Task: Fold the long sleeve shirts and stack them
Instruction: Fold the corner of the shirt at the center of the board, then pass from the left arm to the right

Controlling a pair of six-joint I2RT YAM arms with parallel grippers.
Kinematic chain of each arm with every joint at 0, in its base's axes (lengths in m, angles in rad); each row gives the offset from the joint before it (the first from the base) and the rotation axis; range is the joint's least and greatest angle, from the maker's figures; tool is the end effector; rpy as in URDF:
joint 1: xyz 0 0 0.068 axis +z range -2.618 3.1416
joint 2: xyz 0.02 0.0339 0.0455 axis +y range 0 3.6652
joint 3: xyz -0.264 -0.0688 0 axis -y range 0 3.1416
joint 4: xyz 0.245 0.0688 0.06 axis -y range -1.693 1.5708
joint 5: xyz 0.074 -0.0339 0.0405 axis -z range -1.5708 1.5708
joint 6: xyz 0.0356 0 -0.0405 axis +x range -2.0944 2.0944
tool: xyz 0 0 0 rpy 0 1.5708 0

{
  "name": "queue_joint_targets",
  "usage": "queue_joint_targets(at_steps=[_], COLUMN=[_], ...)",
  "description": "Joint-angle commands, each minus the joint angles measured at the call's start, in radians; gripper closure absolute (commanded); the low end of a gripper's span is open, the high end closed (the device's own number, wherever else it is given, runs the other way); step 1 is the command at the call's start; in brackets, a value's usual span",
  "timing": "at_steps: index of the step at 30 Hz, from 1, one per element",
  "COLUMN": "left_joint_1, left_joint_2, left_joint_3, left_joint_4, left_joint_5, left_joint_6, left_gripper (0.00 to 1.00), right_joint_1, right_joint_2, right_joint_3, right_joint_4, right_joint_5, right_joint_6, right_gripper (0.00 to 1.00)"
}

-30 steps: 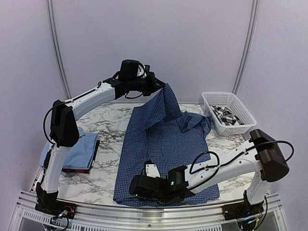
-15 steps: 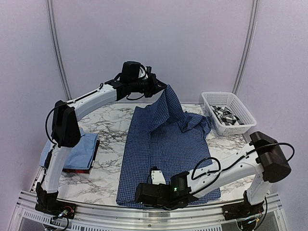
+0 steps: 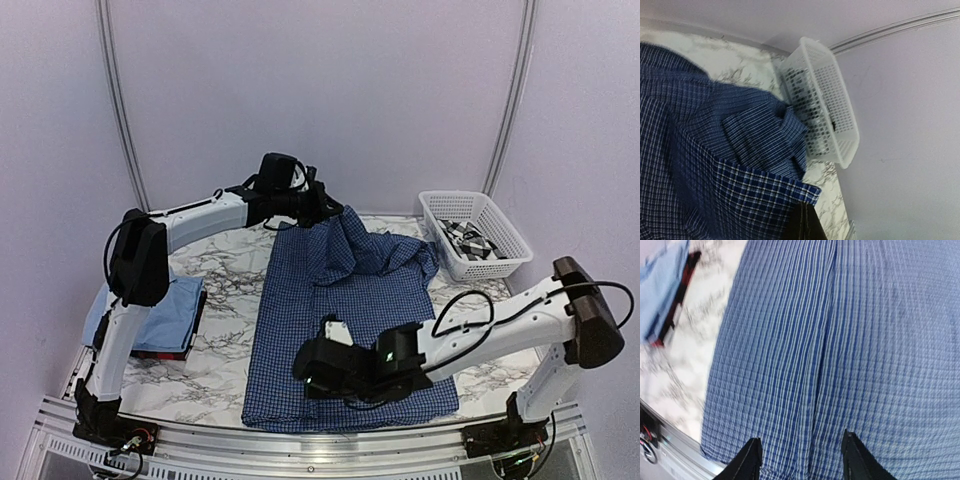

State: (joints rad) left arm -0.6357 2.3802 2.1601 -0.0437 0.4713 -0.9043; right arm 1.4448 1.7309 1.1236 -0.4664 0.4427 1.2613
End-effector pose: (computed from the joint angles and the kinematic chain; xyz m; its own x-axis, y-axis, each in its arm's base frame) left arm 0.4453 -0.3487 0.2731 -0.8227 -0.2632 -0.5038 0.3802 0.4040 -0.8320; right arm 0.0589 0.3435 0.1903 -0.8630 0.0356 -0.5039 -0.1600 0.9269 0.3395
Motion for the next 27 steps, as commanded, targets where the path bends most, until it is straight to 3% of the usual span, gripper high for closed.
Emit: queue_joint_targets(at_steps=[1,9,16,27], left_joint_1=[0.013,0.031,0.044,0.045], left_joint_2=[-0.049,-0.106,-0.174,-0.186], left_joint_3=[-0.15,-0.345,-0.478,-0.515], left_joint_4=[0.018,0.034,0.005,-0.044], left_joint_5=[0.009,-0.038,-0.114,-0.153], left_joint_6=[0.072,0.135,0.193,0.206], left_gripper=[1.0,1.0,1.0,1.0], right_joint_1=[-0.131,-0.536,-0.842,-0.886], right_joint_2=[-0.132,-0.297,-0.21,0.082], right_joint_3=[-0.034,-0.12,-0.11,0.053], right_joint_4=[-0.013,0.1,0.293,0.336], right_joint_5=[0.054,-0.038,-0.268,-0.381], right_joint_6=[-0.135,-0.477,-0.713,-0.932], right_gripper=[0.47,0.45,0.45,0.52])
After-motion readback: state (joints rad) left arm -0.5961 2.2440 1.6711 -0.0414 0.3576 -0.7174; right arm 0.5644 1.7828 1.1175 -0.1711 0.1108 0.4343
